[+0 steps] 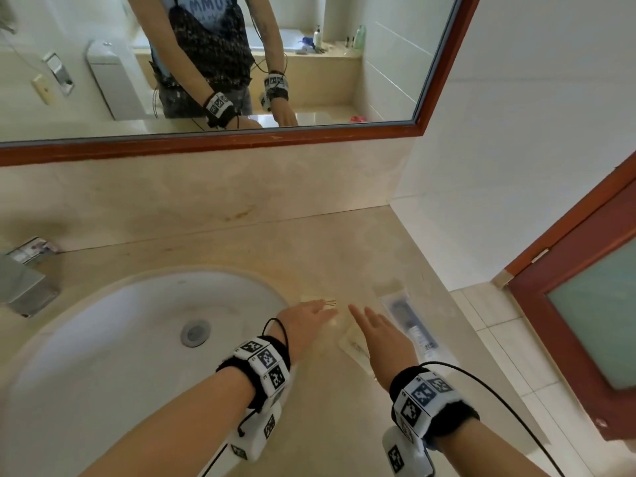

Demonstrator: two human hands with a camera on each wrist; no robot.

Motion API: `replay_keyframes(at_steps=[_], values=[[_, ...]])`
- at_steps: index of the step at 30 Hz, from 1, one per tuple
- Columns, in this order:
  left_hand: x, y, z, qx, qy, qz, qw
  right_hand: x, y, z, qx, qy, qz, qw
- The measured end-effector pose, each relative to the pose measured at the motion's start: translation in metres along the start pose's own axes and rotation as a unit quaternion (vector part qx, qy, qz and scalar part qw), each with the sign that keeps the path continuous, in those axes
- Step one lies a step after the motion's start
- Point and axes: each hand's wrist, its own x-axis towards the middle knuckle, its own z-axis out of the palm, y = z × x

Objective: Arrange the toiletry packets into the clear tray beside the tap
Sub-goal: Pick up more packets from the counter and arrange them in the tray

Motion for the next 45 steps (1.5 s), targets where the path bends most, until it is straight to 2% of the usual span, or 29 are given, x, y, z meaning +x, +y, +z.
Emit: replay_keyframes(at_steps=[3, 6, 9, 11, 17, 28, 33, 37, 45], values=[[-0.015, -0.016, -0.016, -0.054, 0.087, -0.021, 0.994, 0.009, -0.014, -0.016, -0.013, 0.012, -0.029, 0.999], [-0.035, -0.039, -0.029, -0.113, 0.212, -0.078, 0.968, 0.019, -0.044, -0.033, -0.03, 0.024, -0.067, 0.997], [-0.065, -0.063, -0.042, -0.116, 0.296, -0.121, 0.94, 0.027, -0.084, -0.038, -0.052, 0.035, -0.119, 0.991], [-0.094, -0.077, -0.048, -0.101, 0.33, -0.138, 0.928, 0.03, -0.113, -0.036, -0.063, 0.04, -0.158, 0.985], [-0.186, -0.125, -0.049, -0.069, 0.353, -0.227, 0.905, 0.031, -0.211, -0.022, -0.087, 0.018, -0.309, 0.947], [-0.353, -0.204, -0.045, -0.07, 0.392, -0.411, 0.821, 0.014, -0.398, 0.026, -0.093, -0.02, -0.462, 0.882], [-0.411, -0.244, -0.044, -0.048, 0.419, -0.437, 0.795, 0.008, -0.474, 0.049, -0.085, -0.037, -0.508, 0.857], [-0.446, -0.282, -0.044, -0.041, 0.437, -0.444, 0.781, 0.008, -0.523, 0.062, -0.091, -0.048, -0.521, 0.847], [-0.478, -0.335, -0.032, -0.055, 0.456, -0.449, 0.766, 0.023, -0.567, 0.088, -0.1, -0.048, -0.535, 0.837]])
